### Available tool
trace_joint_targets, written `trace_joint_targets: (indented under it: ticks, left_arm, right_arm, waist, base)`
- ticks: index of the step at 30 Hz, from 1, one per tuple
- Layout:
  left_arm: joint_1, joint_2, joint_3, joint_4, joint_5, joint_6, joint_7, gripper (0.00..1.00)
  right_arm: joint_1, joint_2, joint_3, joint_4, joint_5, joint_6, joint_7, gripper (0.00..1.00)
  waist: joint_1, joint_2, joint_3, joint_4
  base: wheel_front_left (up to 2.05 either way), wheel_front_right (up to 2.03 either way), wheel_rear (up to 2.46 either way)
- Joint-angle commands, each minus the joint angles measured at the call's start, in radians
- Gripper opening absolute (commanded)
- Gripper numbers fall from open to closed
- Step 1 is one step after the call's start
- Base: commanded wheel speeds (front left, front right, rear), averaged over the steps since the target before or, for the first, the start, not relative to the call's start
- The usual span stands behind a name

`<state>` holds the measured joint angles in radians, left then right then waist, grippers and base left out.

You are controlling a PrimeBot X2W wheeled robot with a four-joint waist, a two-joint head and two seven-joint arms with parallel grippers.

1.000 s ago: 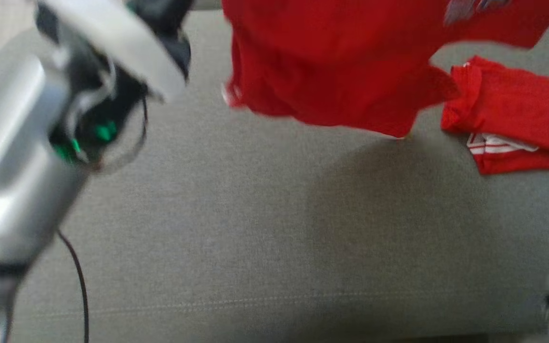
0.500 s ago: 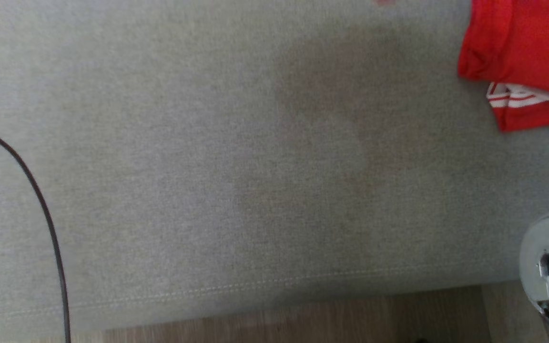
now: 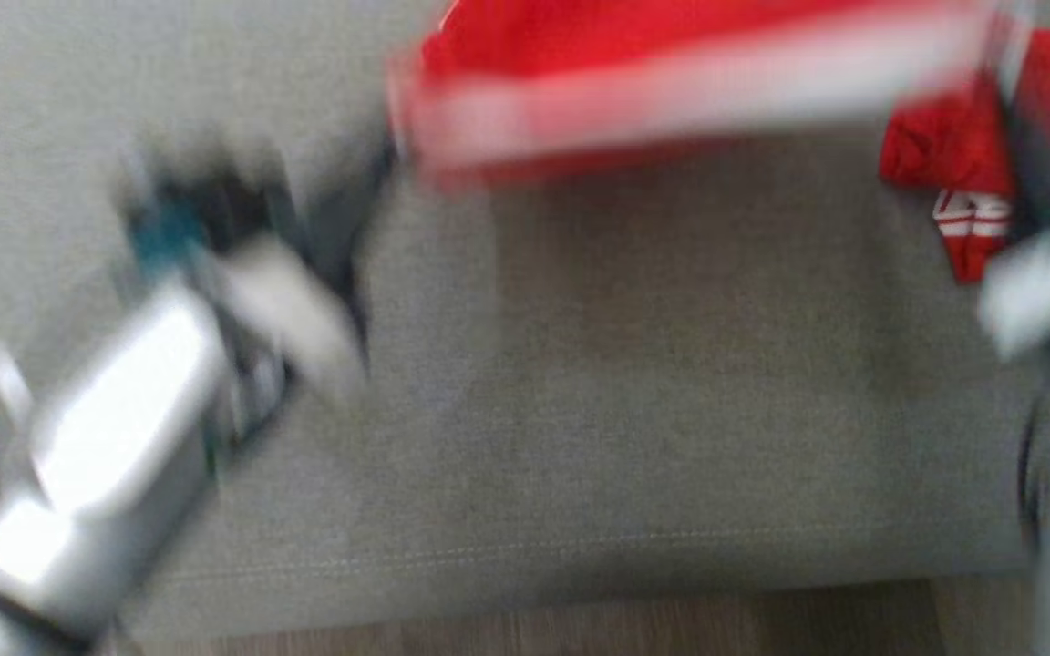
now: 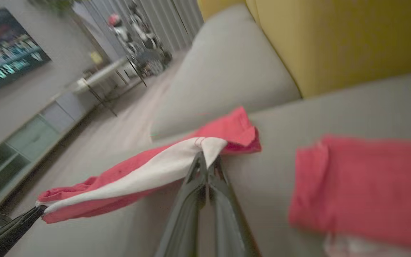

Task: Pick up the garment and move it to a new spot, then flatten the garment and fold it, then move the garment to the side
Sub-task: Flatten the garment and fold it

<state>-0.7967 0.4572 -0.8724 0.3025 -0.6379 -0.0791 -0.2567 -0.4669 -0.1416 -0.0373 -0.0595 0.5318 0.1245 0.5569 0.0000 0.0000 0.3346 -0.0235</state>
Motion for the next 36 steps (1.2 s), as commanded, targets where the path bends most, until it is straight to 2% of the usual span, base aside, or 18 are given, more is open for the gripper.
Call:
trace_joint_targets:
  ticks: [1,5,7,8,9,14,20,24,27,36]
  left_arm:
    - [0.037,0.052,0.031,-0.051,-0.018,0.013,-0.004,0.00]
    - [0.255,0.078,-0.021,-0.123,0.002,0.055,-0.005,0.00]
    - [0.336,0.081,-0.021,-0.165,0.010,0.082,-0.005,0.00]
    - [0.336,0.081,-0.021,-0.165,0.010,0.082,-0.005,0.00]
    - [0.406,0.087,-0.024,-0.209,0.024,0.105,-0.005,0.00]
    - [0.529,0.129,-0.044,-0.313,0.052,0.152,-0.005,0.00]
    - [0.596,0.195,-0.068,-0.445,0.070,0.200,0.043,0.00]
    - [0.589,0.207,-0.061,-0.496,0.060,0.209,0.072,0.00]
    - [0.539,0.193,-0.048,-0.497,0.055,0.198,0.091,0.00]
    - [0.278,0.051,-0.003,-0.357,0.015,0.102,0.129,0.00]
  right_arm:
    - [0.094,0.008,0.003,-0.077,0.014,0.006,0.032,0.00]
    - [0.374,0.043,-0.042,-0.163,0.032,0.006,0.083,0.00]
    - [0.473,0.056,-0.068,-0.198,0.031,0.006,0.087,0.00]
    - [0.473,0.056,-0.068,-0.198,0.031,0.006,0.087,0.00]
    - [0.551,0.069,-0.091,-0.225,0.039,0.006,0.088,0.00]
    - [0.686,0.085,-0.115,-0.317,0.058,0.006,0.110,0.00]
    - [0.771,0.090,-0.142,-0.429,0.057,0.006,0.152,0.00]
    - [0.757,0.091,-0.167,-0.456,0.041,0.006,0.189,0.00]
    - [0.695,0.091,-0.190,-0.411,0.055,0.006,0.214,0.00]
    - [0.325,0.091,-0.275,-0.199,0.011,0.006,0.312,0.00]
  waist:
    - [0.0000,0.0000,-0.041,0.014]
    - [0.0000,0.0000,-0.096,0.019]
    - [0.0000,0.0000,-0.124,0.023]
    - [0.0000,0.0000,-0.124,0.023]
    - [0.0000,0.0000,-0.152,0.028]
    - [0.0000,0.0000,-0.194,0.036]
    - [0.0000,0.0000,-0.205,0.047]
    - [0.0000,0.0000,-0.200,0.051]
    - [0.0000,0.0000,-0.177,0.058]
    - [0.0000,0.0000,-0.015,0.102]
  base:
    - [0.00,0.00,0.00]
    - [0.00,0.00,0.00]
    - [0.00,0.00,0.00]
    - [0.00,0.00,0.00]
    - [0.00,0.00,0.00]
    - [0.00,0.00,0.00]
    - [0.00,0.00,0.00]
    - [0.00,0.00,0.00]
    - [0.00,0.00,0.00]
    - [0.00,0.00,0.00]
